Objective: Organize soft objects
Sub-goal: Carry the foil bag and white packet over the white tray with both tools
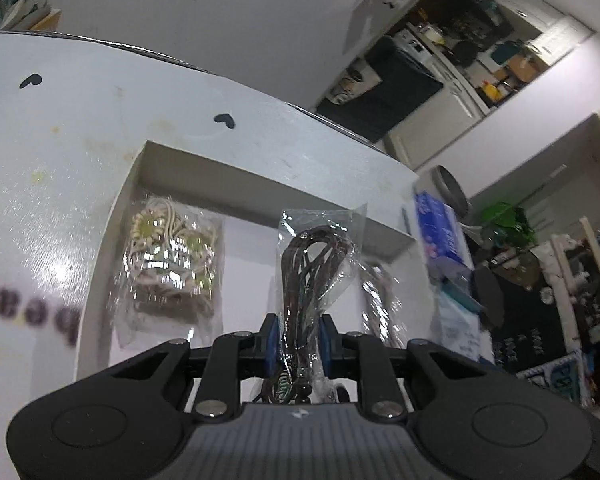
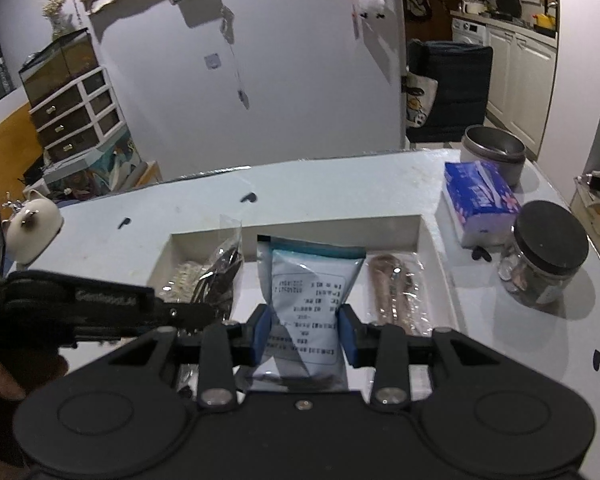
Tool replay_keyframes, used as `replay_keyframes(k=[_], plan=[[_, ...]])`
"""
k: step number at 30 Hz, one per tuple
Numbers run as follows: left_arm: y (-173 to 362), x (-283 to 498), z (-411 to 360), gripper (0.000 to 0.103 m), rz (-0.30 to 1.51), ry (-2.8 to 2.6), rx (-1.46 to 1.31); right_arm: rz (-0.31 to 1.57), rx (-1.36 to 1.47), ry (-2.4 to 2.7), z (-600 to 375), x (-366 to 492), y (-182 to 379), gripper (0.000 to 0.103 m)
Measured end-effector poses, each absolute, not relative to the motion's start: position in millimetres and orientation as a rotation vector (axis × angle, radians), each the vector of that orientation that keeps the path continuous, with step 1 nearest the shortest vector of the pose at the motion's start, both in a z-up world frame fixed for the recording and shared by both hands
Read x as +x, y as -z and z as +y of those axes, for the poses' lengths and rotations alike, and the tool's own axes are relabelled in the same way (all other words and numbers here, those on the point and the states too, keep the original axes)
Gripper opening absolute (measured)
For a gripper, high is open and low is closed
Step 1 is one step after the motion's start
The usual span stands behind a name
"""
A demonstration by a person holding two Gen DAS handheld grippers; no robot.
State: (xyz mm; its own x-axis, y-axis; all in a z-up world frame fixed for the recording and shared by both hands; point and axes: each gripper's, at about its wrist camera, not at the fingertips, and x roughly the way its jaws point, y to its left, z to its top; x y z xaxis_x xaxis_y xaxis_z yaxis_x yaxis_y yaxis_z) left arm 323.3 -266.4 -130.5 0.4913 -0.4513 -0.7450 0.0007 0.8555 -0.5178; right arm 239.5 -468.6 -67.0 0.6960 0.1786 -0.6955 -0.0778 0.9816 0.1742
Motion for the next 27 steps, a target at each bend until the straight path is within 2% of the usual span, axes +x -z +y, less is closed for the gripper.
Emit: replay_keyframes(k=[2,7,11,14,15,18,19,21,23,27], plan=[[135.7,331.0,-270.6,0.023,1.024,0.26,-0.482,0.802,0.135,-0.137,-473.4,246.0,71.5,0.038],[144.6,338.8,-273.7,0.036,1.073,0.24,-0.473,0.823,0.131,-0.14,-479.2,266.8,81.2,0.038],[133.5,328.6,-271.3,0.036,1.037,0.259,-0.442,0.834,0.132,-0.155,-479.1,285.9,90.0,0.038],[123.7,325.2,-269.6,0.033,0.994,0.294,-0.415,0.851,0.145,-0.162,-479.6,298.9,99.3,0.038],[120.9,326.2,-271.7,0.026,0.987,0.315,-0.4,0.857,0.149,-0.164,-479.5,302.9,102.7,0.038],[122.6,328.2,-278.9,0.014,1.019,0.346,-0.338,0.873,0.156,-0.169,-479.3,313.2,112.4,0.039],[125.2,328.2,-281.5,0.014,1.04,0.343,-0.319,0.878,0.161,-0.172,-479.8,316.3,115.3,0.04],[132.6,328.0,-284.4,0.014,1.076,0.337,-0.299,0.889,0.176,-0.193,-480.3,321.7,121.2,0.049],[142.1,327.0,-286.0,0.014,1.112,0.329,-0.288,0.906,0.184,-0.213,-478.5,326.0,125.2,0.053],[159.8,328.4,-289.5,0.014,1.137,0.327,-0.291,0.893,0.193,-0.193,-480.6,322.7,125.3,0.053]])
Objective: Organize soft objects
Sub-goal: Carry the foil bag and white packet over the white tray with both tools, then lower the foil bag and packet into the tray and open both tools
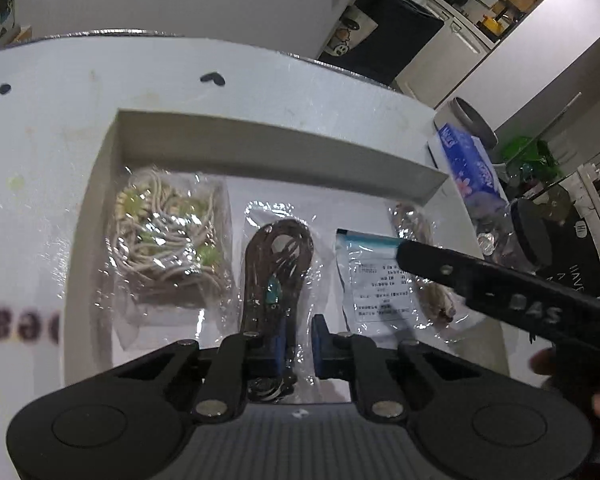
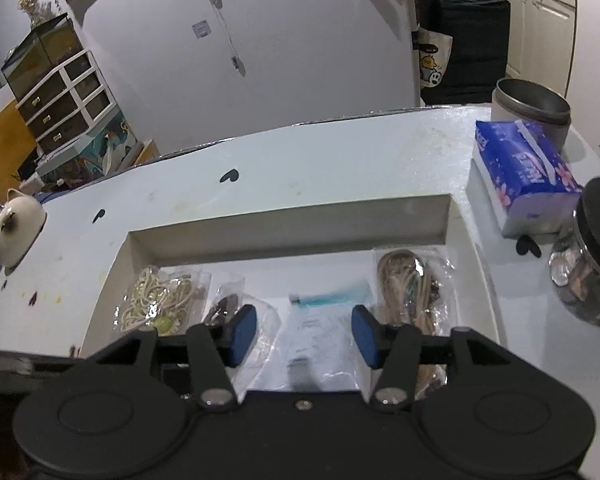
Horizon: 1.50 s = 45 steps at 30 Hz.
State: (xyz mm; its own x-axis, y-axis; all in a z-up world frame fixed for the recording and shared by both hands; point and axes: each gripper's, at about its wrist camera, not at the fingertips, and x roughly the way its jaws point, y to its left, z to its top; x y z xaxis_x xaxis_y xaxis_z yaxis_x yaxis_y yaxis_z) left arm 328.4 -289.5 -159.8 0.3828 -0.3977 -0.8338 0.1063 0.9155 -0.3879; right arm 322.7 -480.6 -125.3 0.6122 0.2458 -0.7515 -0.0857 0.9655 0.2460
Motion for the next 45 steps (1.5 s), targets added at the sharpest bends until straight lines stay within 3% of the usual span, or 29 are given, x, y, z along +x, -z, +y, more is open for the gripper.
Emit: replay_keyframes(k=[11,16,19,23,37,45], plan=[[170.2,354.5,-299.5,0.017,1.068,0.311,-0.276,0.98,0.14,-0.18,-487.0,312.1,139.5,0.019],[165.8,360.1,-299.0,0.017,1.066,0.305,-0.275,1.029,0.079,-0.217,-473.3,309.3,153.6,0.016],[160.0,356.0,-298.2,0.016,1.058,0.31,-0.27,1.023,0.059,-0.222,-467.7,312.4,162.7,0.006],[147.8,349.5,-296.1,0.018,1.037,0.317,-0.267,0.993,0.047,-0.231,-464.4,323.6,165.7,0.005],[90.7,308.9,-291.7,0.054,0.917,0.319,-0.2,0.867,0.125,-0.205,-485.8,293.9,105.0,0.011],[61.4,272.5,-279.0,0.087,0.844,0.274,-0.179,0.779,0.121,-0.206,-490.1,260.4,69.8,0.018]])
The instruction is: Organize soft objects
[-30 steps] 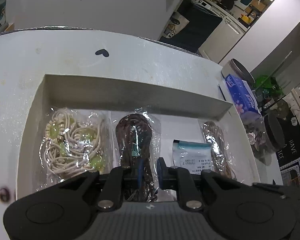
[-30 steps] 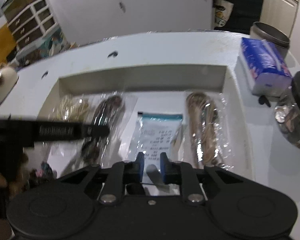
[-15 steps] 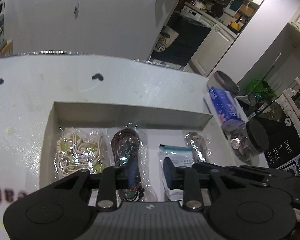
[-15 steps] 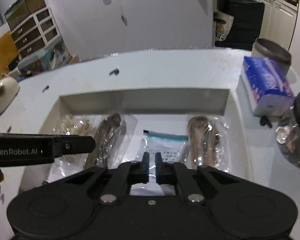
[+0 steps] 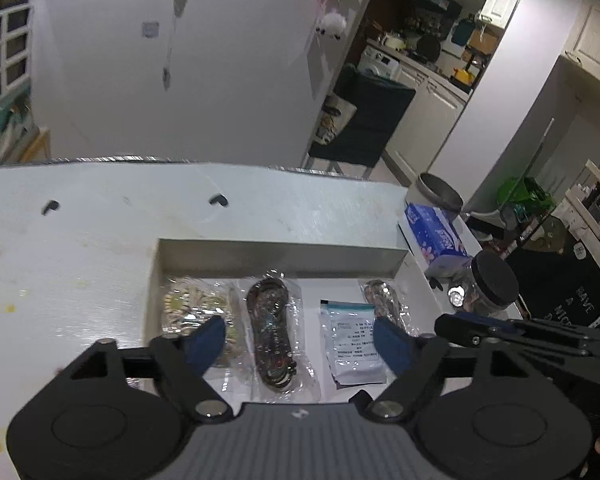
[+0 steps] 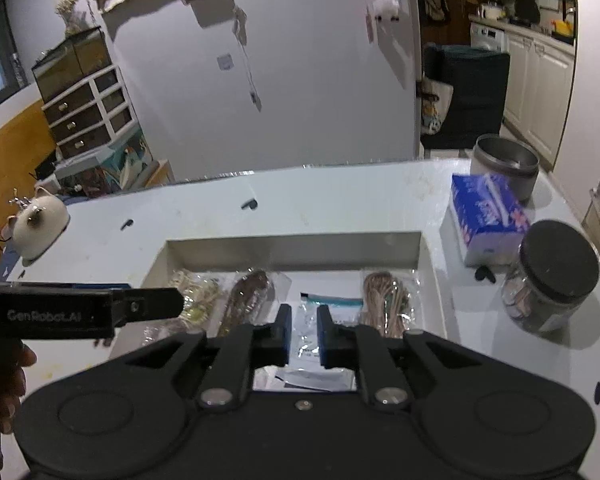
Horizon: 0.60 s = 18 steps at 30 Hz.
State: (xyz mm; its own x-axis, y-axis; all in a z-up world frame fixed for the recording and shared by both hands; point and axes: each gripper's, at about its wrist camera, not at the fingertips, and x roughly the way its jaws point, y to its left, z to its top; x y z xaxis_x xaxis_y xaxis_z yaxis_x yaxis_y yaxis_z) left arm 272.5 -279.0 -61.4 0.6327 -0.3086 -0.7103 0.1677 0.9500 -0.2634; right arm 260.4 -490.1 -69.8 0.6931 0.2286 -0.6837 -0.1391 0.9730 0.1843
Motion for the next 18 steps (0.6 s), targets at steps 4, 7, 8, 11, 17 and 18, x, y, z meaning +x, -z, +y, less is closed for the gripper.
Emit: replay_keyframes(k=[4,7,8,11,17,18], plan=[[46.3,249.9,-267.9,0.1,0.799,0.239,-0.172,0.741,0.111,-0.212,-490.1,244.3,56.4,0.026],[37.9,234.8,-260.2,0.103,0.77,0.22,-0.163,0.715,0.1,-0.222,-489.0,232.7,48.0,0.039],[35.0,229.6,-257.6,0.103,0.767,0.219,-0.154,0.707,0.093,-0.221,-488.2,228.4,45.5,0.041],[28.3,215.0,-250.8,0.103,0.745,0.213,-0.144,0.688,0.077,-0.22,-486.5,216.5,38.0,0.046],[20.3,186.2,-235.9,0.103,0.718,0.213,-0.142,0.646,0.07,-0.19,-482.7,189.5,22.4,0.061],[18.8,180.3,-232.7,0.103,0.717,0.208,-0.141,0.64,0.072,-0.184,-482.3,184.8,20.3,0.065]])
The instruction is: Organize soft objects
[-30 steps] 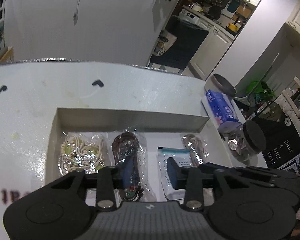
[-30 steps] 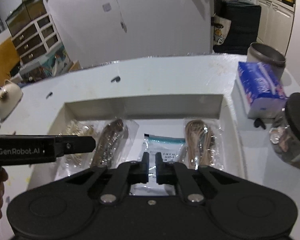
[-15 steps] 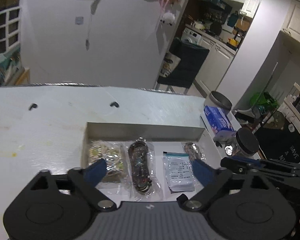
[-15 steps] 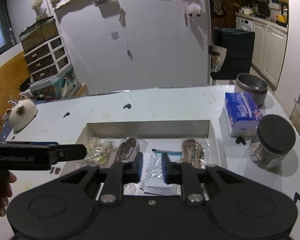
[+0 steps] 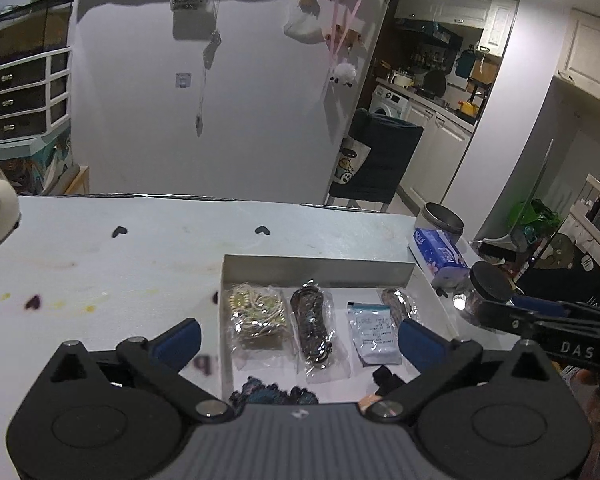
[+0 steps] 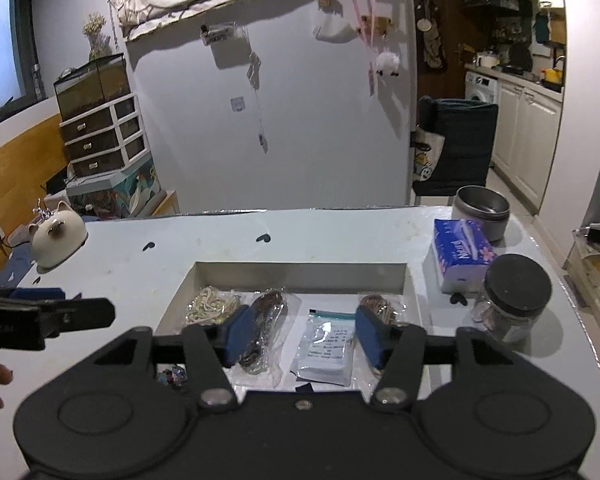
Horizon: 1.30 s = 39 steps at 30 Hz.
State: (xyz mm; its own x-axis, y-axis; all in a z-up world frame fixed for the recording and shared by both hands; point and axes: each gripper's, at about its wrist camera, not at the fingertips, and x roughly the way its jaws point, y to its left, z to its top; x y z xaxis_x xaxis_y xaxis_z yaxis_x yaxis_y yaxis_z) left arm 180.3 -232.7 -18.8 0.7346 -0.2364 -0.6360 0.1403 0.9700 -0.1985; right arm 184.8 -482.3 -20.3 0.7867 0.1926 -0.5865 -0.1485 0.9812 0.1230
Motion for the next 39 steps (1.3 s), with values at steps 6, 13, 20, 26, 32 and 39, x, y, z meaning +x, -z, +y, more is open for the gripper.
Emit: replay_keyframes(k=[6,13,20,26,32,39], plan=[[12.2,149.2,-214.8,0.103,0.7,0.18,-0.111,0.614,0.071,-0.157,-475.3,153.1,10.5,0.078],[8.8,112.3,-197.7,0.103,0.656,0.172,-0.087,0.598,0.071,-0.123,-463.0,114.2,4.5,0.087],[11.4,86.2,-187.9,0.103,0.66,0.174,-0.063,0.591,0.062,-0.123,-448.9,77.8,5.0,0.098],[13.3,67.0,-180.9,0.103,0.663,0.172,-0.041,0.581,0.059,-0.11,-440.8,52.7,5.5,0.103],[14.4,53.7,-176.0,0.103,0.67,0.175,-0.034,0.569,0.066,-0.094,-432.8,35.6,6.8,0.103],[14.6,44.4,-170.3,0.103,0.673,0.173,-0.033,0.564,0.066,-0.084,-426.5,25.1,8.8,0.103]])
